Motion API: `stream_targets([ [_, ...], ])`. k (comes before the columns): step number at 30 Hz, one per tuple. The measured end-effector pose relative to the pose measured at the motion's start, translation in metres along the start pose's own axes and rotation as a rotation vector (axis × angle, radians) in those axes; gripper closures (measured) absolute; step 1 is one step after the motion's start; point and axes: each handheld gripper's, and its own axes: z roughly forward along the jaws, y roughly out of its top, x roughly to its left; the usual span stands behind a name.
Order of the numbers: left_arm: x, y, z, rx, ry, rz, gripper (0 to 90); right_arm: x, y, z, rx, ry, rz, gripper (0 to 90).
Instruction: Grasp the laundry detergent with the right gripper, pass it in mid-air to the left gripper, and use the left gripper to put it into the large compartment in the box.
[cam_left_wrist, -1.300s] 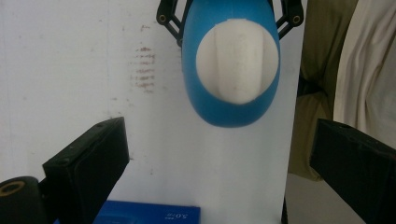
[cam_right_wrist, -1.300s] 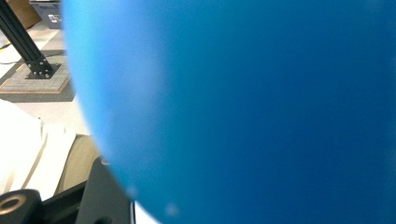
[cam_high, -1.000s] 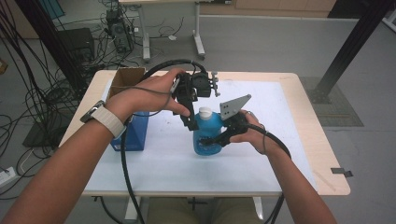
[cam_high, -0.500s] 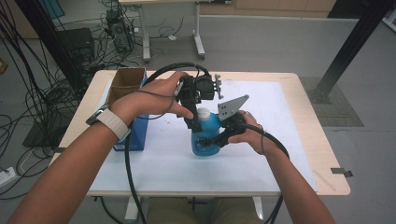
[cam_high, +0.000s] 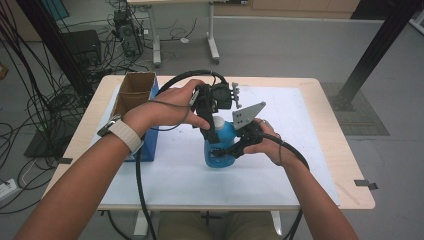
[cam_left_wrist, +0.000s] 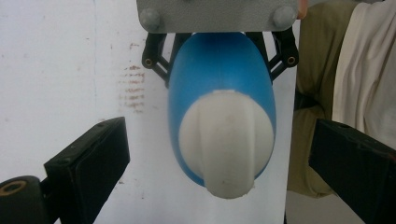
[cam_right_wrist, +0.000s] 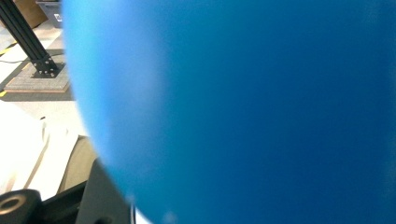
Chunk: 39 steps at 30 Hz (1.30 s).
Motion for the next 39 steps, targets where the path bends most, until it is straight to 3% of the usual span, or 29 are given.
stream_targets([
  [39, -0.0008, 0.0016, 0.0015, -0.002, 0.002, -0.004, 5.9, 0.0, -0.0004, 0.0004, -0.003, 0.003, 0.003, 43.1],
])
